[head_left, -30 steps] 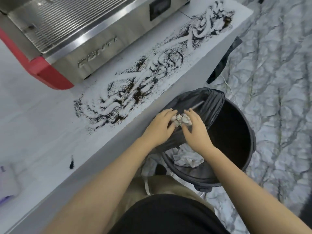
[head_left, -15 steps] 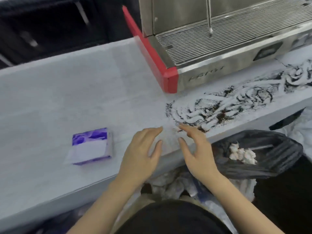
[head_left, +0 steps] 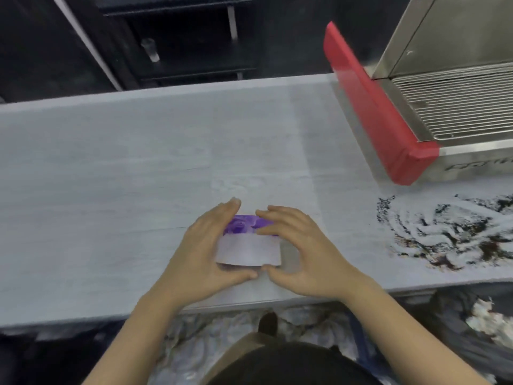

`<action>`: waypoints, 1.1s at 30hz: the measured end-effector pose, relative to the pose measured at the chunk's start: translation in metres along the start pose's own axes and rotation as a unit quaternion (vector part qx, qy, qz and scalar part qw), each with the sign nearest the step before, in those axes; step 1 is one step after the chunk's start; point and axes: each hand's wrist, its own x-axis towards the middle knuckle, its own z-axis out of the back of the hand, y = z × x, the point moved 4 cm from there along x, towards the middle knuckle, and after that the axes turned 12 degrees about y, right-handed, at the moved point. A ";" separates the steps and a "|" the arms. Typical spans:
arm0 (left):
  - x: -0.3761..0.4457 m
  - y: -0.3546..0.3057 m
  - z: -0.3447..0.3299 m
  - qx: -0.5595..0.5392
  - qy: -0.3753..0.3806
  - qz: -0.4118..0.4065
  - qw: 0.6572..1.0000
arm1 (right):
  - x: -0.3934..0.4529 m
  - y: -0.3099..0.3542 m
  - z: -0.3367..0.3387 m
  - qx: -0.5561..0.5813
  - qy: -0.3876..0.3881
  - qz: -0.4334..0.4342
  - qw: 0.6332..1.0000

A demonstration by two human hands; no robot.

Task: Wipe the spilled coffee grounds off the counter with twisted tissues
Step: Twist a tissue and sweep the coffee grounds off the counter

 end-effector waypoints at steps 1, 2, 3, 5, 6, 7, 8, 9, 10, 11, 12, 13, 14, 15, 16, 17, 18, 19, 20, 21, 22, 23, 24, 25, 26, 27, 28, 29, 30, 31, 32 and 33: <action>0.003 0.008 0.001 0.017 0.027 -0.006 0.999 | 0.002 -0.001 -0.005 -0.016 0.012 0.001 1.000; 0.005 0.014 0.000 0.032 0.051 -0.012 0.998 | 0.003 -0.003 -0.010 -0.037 0.021 0.003 0.999; 0.008 0.019 -0.001 0.042 0.071 -0.015 0.996 | 0.005 -0.005 -0.015 -0.059 0.027 0.007 0.998; 0.012 0.025 -0.003 0.055 0.080 -0.015 0.995 | 0.009 -0.012 -0.019 -0.083 0.011 0.007 0.996; 0.014 0.027 -0.004 0.060 0.069 -0.014 0.996 | 0.011 -0.016 -0.016 -0.078 -0.009 -0.006 0.997; 0.016 0.027 -0.005 0.065 0.050 -0.011 0.997 | 0.012 -0.021 -0.011 -0.070 -0.036 -0.024 0.997; 0.017 0.026 -0.006 0.072 0.027 -0.005 0.997 | 0.014 -0.025 -0.006 -0.067 -0.062 -0.046 0.995; 0.019 0.023 -0.007 0.079 0.007 0.010 0.997 | 0.015 -0.029 0.000 -0.069 -0.087 -0.069 0.992; 0.020 0.019 -0.009 0.092 -0.008 0.028 0.995 | 0.017 -0.032 0.007 -0.070 -0.107 -0.091 0.988; 0.020 0.014 -0.011 0.112 -0.018 0.047 0.992 | 0.018 -0.035 0.012 -0.066 -0.125 -0.112 0.984; 0.021 0.007 -0.014 0.133 -0.026 0.060 0.989 | 0.020 -0.037 0.017 -0.053 -0.138 -0.135 0.980; 0.021 0.000 -0.017 0.147 -0.032 0.072 0.986 | 0.020 -0.038 0.020 -0.031 -0.144 -0.156 0.977; 0.021 -0.007 -0.020 0.151 -0.035 0.081 0.985 | 0.021 -0.038 0.021 -0.005 -0.145 -0.177 0.974; 0.021 -0.011 -0.023 0.142 -0.035 0.088 0.985 | 0.020 -0.038 0.020 0.032 -0.146 -0.198 0.969; 0.022 -0.015 -0.024 0.125 -0.031 0.090 0.988 | 0.018 -0.036 0.020 0.078 -0.159 -0.220 0.959; 0.023 -0.017 -0.025 0.104 -0.024 0.086 0.991 | 0.015 -0.033 0.019 0.127 -0.183 -0.244 0.944; 0.025 -0.018 -0.025 0.082 -0.015 0.071 0.994 | 0.011 -0.029 0.019 0.174 -0.218 -0.264 0.923; 0.028 -0.020 -0.025 0.063 -0.004 0.045 0.997 | 0.006 -0.024 0.019 0.217 -0.255 -0.281 0.900; 0.031 -0.021 -0.024 0.052 0.011 0.012 0.999 | 0.001 -0.019 0.018 0.241 -0.280 -0.298 0.880; 0.035 -0.023 -0.025 0.051 0.027 -0.021 0.998 | -0.002 -0.014 0.017 0.239 -0.285 -0.318 0.872; 0.039 -0.024 -0.027 0.058 0.042 -0.051 0.996 | -0.004 -0.010 0.015 0.214 -0.266 -0.341 0.876; 0.042 -0.024 -0.030 0.065 0.054 -0.070 0.994 | -0.006 -0.009 0.012 0.178 -0.234 -0.365 0.883; 0.046 -0.024 -0.034 0.067 0.063 -0.079 0.993 | -0.005 -0.008 0.008 0.153 -0.204 -0.376 0.891; 0.050 -0.022 -0.038 0.067 0.067 -0.078 0.992 | -0.004 -0.009 0.005 0.138 -0.184 -0.371 0.900; 0.052 -0.020 -0.041 0.071 0.068 -0.074 0.992 | -0.001 -0.009 0.004 0.134 -0.179 -0.359 0.906; 0.054 -0.018 -0.043 0.079 0.066 -0.071 0.992 | 0.000 -0.009 0.004 0.154 -0.184 -0.341 0.909; 0.054 -0.017 -0.045 0.089 0.062 -0.067 0.992 | 0.001 -0.009 0.006 0.203 -0.198 -0.323 0.903; 0.055 -0.015 -0.046 0.098 0.059 -0.064 0.991 | 0.002 -0.008 0.008 0.273 -0.215 -0.298 0.889; 0.055 -0.014 -0.047 0.106 0.058 -0.059 0.991 | 0.003 -0.007 0.011 0.341 -0.222 -0.280 0.870; 0.055 -0.013 -0.047 0.112 0.056 -0.054 0.991 | 0.003 -0.007 0.014 0.391 -0.234 -0.265 0.850; 0.055 -0.011 -0.047 0.115 0.053 -0.049 0.991 | 0.003 -0.006 0.017 0.425 -0.243 -0.256 0.833; 0.056 -0.009 -0.045 0.115 0.050 -0.042 0.991 | 0.002 -0.006 0.021 0.453 -0.249 -0.250 0.819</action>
